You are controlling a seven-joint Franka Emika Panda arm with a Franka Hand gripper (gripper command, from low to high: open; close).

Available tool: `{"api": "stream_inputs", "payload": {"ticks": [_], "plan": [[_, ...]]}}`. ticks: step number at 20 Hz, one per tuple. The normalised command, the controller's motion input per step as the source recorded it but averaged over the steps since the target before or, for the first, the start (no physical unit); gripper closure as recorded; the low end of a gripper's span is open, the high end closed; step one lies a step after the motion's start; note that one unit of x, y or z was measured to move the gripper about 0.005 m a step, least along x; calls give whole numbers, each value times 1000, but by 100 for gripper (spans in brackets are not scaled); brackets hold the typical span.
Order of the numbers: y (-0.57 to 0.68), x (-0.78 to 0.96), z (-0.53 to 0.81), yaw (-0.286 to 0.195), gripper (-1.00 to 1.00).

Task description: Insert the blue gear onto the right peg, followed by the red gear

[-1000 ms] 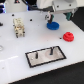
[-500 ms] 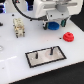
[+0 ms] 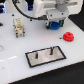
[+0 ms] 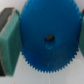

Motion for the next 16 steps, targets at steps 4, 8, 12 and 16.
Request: {"api": "stream_inputs", "payload": {"ticks": [4,8,12,16], "plan": [[0,549,646,0,100],[-56,656,569,0,100],[-149,760,473,0,100],[-279,818,428,0,100]]}}
